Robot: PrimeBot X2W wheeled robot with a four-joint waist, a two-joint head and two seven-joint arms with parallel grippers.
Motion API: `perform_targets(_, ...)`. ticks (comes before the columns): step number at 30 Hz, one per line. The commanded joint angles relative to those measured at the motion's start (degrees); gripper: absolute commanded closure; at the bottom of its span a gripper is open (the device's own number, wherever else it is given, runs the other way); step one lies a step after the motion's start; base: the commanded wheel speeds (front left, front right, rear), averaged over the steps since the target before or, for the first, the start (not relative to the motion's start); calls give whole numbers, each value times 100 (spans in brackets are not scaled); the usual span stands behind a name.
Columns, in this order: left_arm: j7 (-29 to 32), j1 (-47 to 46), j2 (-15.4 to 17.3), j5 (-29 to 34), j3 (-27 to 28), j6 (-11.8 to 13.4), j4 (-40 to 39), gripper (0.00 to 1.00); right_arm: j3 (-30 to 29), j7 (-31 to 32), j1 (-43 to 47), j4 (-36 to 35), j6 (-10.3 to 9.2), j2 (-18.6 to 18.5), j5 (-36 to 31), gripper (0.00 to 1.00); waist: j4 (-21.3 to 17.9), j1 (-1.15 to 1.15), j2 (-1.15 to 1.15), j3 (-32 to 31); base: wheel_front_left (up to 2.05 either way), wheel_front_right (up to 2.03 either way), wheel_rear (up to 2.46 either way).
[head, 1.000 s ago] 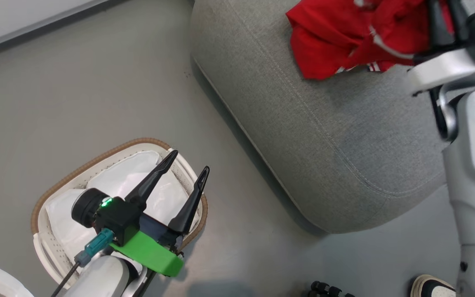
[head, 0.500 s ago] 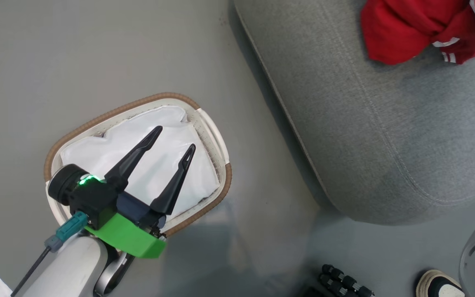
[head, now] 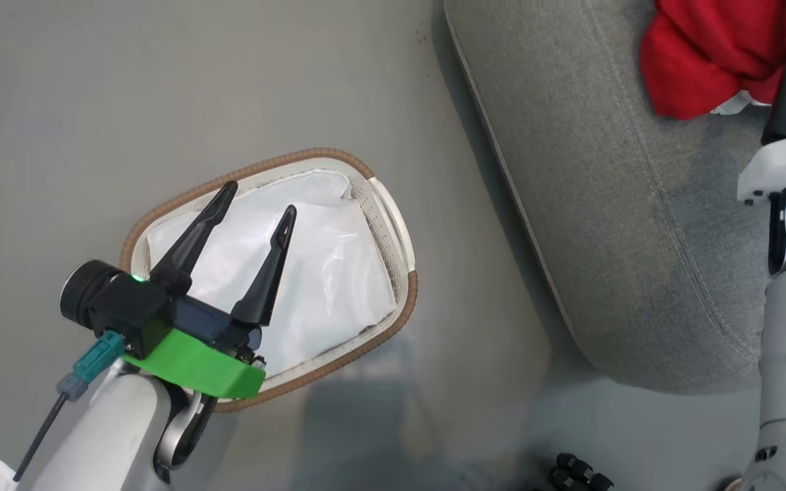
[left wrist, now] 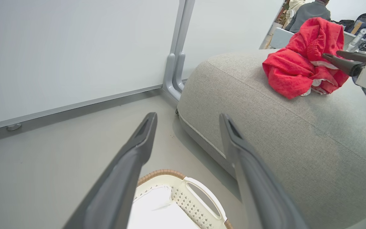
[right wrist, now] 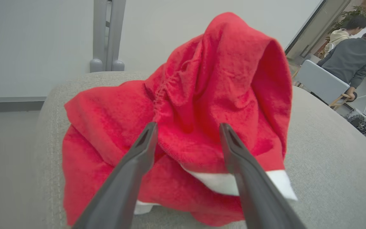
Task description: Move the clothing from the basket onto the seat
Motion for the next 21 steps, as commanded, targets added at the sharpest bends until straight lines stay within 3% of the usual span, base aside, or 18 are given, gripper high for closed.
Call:
perform_targets(1,2,98,-60,85,46,-16,47,0,149,-37,223,-180,-8,-25,117,0,70,-1,0,-335,0,0,0)
perform_targets(7,2,308,-416,276,411,-16,292,0,1025,-42,1269,-930,-8,-11,995,0,346,-1,0,-827,0,0,0)
perform_targets(11,3,533,-577,462,736,-16,374,0,1786,-43,1654,-1114,-8,-22,1194,0,534,-1,0,-1089,0,0,0)
perform_targets(21,3,1009,-1055,937,1889,-16,885,0,2775,-44,1984,-1072,-8,-14,1910,0,1087,-1,0,-1583,0,0,0)
